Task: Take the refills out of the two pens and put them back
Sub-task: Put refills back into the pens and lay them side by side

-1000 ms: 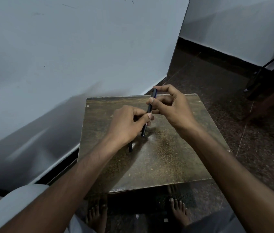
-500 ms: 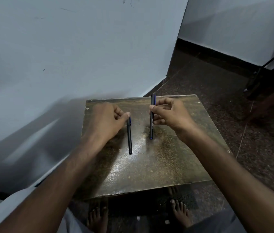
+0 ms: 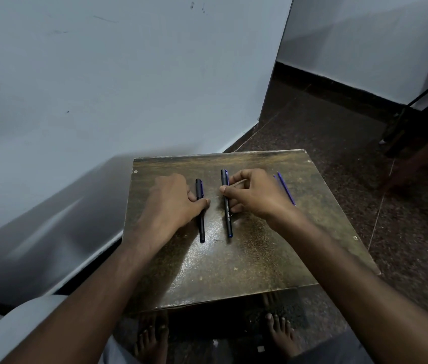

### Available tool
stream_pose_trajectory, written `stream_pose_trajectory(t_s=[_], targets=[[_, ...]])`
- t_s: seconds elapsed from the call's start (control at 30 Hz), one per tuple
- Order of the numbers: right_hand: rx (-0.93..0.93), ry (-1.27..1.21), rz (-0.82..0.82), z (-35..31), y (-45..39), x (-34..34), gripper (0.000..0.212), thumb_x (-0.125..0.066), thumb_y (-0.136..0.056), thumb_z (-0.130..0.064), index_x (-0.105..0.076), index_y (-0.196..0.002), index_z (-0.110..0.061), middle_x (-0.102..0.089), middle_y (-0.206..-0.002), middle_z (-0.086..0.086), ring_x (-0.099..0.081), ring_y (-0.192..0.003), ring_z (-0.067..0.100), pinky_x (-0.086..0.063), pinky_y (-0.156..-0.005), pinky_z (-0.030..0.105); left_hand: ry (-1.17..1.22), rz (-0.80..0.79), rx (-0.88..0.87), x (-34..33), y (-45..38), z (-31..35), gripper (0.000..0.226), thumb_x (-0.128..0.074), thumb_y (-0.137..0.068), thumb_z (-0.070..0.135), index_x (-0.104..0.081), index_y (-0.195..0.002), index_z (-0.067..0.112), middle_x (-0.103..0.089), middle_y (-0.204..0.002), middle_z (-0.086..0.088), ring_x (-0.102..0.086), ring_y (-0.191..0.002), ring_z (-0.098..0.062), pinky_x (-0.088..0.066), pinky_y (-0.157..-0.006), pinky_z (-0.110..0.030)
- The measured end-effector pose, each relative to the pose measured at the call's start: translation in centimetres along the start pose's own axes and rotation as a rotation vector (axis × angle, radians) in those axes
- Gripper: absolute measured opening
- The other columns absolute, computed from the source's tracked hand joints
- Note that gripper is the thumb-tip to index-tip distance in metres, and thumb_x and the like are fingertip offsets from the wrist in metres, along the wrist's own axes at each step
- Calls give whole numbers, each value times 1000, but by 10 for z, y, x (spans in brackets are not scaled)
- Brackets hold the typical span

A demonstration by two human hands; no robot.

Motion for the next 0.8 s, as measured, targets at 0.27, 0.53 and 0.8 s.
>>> stream_pose_trajectory(t_s=[0.27, 0.53, 0.8], targets=[[2, 71, 26, -5, 1, -5, 25, -88, -92, -15, -74, -111, -6, -81, -78, 6, -74, -57, 7, -59, -53, 20, 4, -35, 28, 4, 3, 3, 27, -84, -90, 38, -83, -73, 17, -78, -65, 2, -78, -70, -15, -66, -81, -34], [18, 140, 46, -9, 4, -10, 26, -87, -93, -18, -73, -112, -8, -83, -87, 8, -80, -66, 16, -66, -56, 27, 1, -44, 25, 7, 5, 5, 27, -83, -92, 37, -83, -74, 16, -78, -65, 2, -79, -72, -15, -67, -85, -37], [26, 197, 60, -10, -3, -16, 24, -88, -92, -20, -74, -110, -11, -82, -77, 3, -77, -59, 10, -66, -55, 25, 33, -44, 24, 4, 3, 4, 23, -85, -91, 40, -83, -79, 20, -79, -72, 4, -79, -77, -15, -67, -86, -38]])
Point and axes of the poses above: each hand's wrist, its own y-axis away from the middle knuckle, its own x-axis out of the back of the hand, z = x × y, the point moved 4 cm from there along -y, towards the middle knuckle
